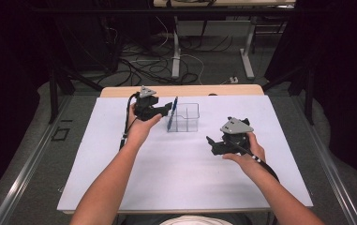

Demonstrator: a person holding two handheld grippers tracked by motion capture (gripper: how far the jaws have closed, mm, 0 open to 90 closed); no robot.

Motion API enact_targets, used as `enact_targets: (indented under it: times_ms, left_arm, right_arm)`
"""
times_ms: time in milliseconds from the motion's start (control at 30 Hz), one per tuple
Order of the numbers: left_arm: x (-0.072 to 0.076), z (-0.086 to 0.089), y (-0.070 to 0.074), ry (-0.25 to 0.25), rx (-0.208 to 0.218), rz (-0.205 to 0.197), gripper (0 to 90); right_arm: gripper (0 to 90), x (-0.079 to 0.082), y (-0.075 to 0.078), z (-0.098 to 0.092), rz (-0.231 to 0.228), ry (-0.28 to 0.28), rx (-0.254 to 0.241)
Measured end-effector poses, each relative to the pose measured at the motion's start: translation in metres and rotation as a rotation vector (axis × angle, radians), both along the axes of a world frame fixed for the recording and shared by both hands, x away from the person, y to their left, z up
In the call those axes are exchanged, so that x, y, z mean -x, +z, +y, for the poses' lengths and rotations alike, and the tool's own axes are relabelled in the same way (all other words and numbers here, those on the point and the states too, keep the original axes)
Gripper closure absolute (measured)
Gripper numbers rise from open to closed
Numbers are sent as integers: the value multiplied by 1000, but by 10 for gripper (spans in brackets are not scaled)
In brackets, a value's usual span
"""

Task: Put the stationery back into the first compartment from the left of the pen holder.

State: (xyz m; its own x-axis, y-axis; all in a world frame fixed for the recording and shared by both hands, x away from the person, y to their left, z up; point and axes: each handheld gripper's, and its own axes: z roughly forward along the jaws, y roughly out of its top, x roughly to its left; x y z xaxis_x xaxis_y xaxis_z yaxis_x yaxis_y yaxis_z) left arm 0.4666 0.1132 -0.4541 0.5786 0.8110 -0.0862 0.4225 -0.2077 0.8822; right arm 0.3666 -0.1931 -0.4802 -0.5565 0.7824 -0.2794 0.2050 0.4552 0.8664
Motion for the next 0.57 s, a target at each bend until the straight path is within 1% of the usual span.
enact_targets:
  times_ms: [67, 133, 200, 267, 300, 333, 367, 400, 467, 500, 533, 567]
  left_arm:
    - [7, 5, 3, -14, -14, -11, 307]
    - [14, 11, 6, -31, -19, -9, 300]
    - [21, 18, 7, -34, -4, -4, 286]
    - [28, 25, 7, -38, 29, 0, 283]
    - [31, 29, 7, -36, 48, 1, 231]
    - [35, 33, 8, -41, 55, 2, 231]
    - [38, 36, 8, -44, 62, 5, 199]
    - [42, 39, 7, -51, 67, 6, 140]
    - [49, 45, 6, -55, 79, 3, 130]
    - [52, 48, 5, -56, 82, 4, 103]
    - [55, 50, 4, -54, 82, 6, 30]
    - [58, 53, 3, -51, 85, 5, 10]
  right_arm:
    - [0, -1, 1, -3, 9, 1, -13]
    - [0, -1, 1, -6, 23, -13, -22]
    - [0, -1, 1, -8, 30, -18, -32]
    - [0, -1, 1, -10, 32, -19, -34]
    - [0, -2, 1, -13, 42, -26, -48]
    - [0, -2, 1, -13, 42, -26, -48]
    - [0, -2, 0, -14, 55, -31, -58]
    - [0, -2, 0, -17, 62, -36, -75]
    - [0, -2, 0, -18, 70, -43, -82]
    - [0, -2, 0, -20, 77, -44, -91]
    - [0, -3, 0, -22, 79, -48, -105]
    - [0, -3, 1, -23, 81, -54, -105]
